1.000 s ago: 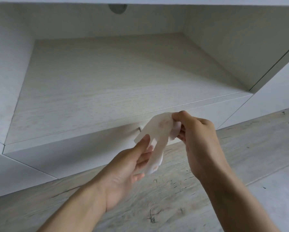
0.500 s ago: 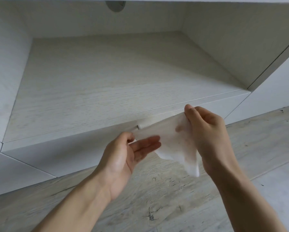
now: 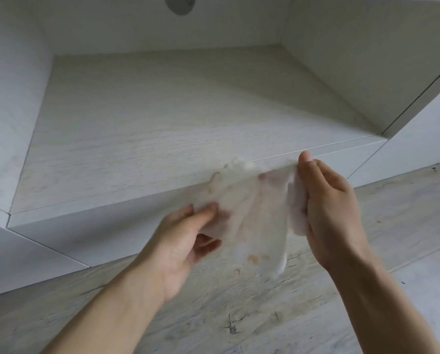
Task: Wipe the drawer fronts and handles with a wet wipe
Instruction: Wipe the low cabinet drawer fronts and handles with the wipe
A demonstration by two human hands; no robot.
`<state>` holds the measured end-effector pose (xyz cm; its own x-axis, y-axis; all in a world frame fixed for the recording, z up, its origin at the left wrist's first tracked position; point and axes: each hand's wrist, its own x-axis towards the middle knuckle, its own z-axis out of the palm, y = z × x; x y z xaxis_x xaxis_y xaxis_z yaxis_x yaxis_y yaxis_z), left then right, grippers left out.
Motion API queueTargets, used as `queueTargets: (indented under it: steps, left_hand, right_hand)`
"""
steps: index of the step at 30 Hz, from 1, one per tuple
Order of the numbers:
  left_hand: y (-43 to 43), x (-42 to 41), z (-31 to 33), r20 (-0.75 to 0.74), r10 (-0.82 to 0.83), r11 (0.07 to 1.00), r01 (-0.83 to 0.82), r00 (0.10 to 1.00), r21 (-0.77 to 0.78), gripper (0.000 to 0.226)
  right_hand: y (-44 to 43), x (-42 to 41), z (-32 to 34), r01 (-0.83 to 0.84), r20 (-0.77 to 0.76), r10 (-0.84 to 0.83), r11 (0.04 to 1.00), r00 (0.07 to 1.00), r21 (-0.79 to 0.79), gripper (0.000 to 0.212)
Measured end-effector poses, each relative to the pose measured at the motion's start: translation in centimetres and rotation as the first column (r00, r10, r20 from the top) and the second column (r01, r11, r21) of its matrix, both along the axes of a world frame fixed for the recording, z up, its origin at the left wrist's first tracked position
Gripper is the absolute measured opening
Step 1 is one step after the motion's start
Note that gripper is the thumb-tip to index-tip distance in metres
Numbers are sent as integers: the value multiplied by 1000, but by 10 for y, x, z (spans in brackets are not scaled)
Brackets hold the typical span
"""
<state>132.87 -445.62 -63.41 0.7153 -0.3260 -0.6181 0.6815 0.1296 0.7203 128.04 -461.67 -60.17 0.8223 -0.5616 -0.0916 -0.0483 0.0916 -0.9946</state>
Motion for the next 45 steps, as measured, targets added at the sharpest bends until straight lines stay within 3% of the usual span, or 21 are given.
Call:
queueTargets:
  steps: [2, 3, 6, 8, 10, 13, 14, 16, 20, 27, 32, 34, 36, 39, 41, 43, 45]
  left_hand:
    - [7, 6, 3, 183, 34, 986, -62, 982, 153, 10]
    - [10, 8, 7, 245, 41, 980, -86, 969, 177, 22]
    - [17, 12, 23, 310, 44, 993, -75, 950, 88, 111]
    - [18, 11, 39, 370, -14, 999, 1, 929, 37, 133]
    - [19, 9, 52, 445, -166, 981, 100, 880, 169, 125]
    - [24, 9, 54, 566, -481, 800, 73, 670, 595, 67]
    - [25, 8, 54, 579, -555, 738, 32, 597, 674, 49]
    - [25, 7, 54, 571, -632, 656, -29, 524, 754, 33]
    - [22, 4, 55, 579, -680, 570, -171, 450, 803, 30]
    - [11, -1, 48, 478, -601, 654, 50, 640, 755, 26]
    - [4, -9, 44, 482, -618, 650, 58, 621, 758, 14]
    - [2, -11, 39, 453, -694, 575, 51, 560, 817, 22]
    - [2, -9, 33, 453, -710, 519, -33, 539, 854, 28]
    - [4, -4, 29, 453, -692, 490, -96, 562, 867, 22]
    - [5, -3, 30, 431, -680, 491, -69, 593, 868, 18]
    - [5, -4, 30, 415, -663, 492, -56, 624, 869, 31]
    - [3, -4, 30, 394, -635, 486, -53, 664, 872, 40]
  right_hand:
    - [-8, -4, 0, 25, 10, -24, 989, 1000, -147, 17]
    - [-12, -6, 1, 2, 12, 0, 984, 1000, -176, 4]
    - [-21, -11, 4, -190, 36, 200, 963, 979, -192, 31]
    - [-23, -13, 11, -282, 14, 294, 928, 956, -244, 34]
    - [-26, -14, 16, -300, -69, 296, 881, 953, -366, 29]
    - [-28, -13, 22, -261, -179, 190, 755, 965, -602, 20]
    - [-27, -13, 24, -246, -186, 164, 728, 969, -640, 20]
    - [-27, -14, 27, -226, -174, 146, 706, 974, -671, 15]
    - [-23, -13, 27, -248, -181, 171, 729, 969, -638, 15]
    - [17, -6, 19, -173, -269, -43, 665, 962, -726, 19]
    - [23, -7, 7, -256, -415, -25, 752, 909, -607, 12]
    - [19, -5, 5, -338, -473, 52, 768, 880, -544, 7]
    - [13, -3, 6, -435, -514, 168, 774, 841, -460, 18]
    - [4, -5, 12, -570, -498, 395, 777, 772, -268, 22]
    - [6, -7, 10, -587, -469, 441, 776, 765, -228, 20]
    - [14, -5, 0, -482, -467, 257, 743, 846, -465, 17]
    - [26, -4, -8, -334, -378, 46, 573, 925, -748, 27]
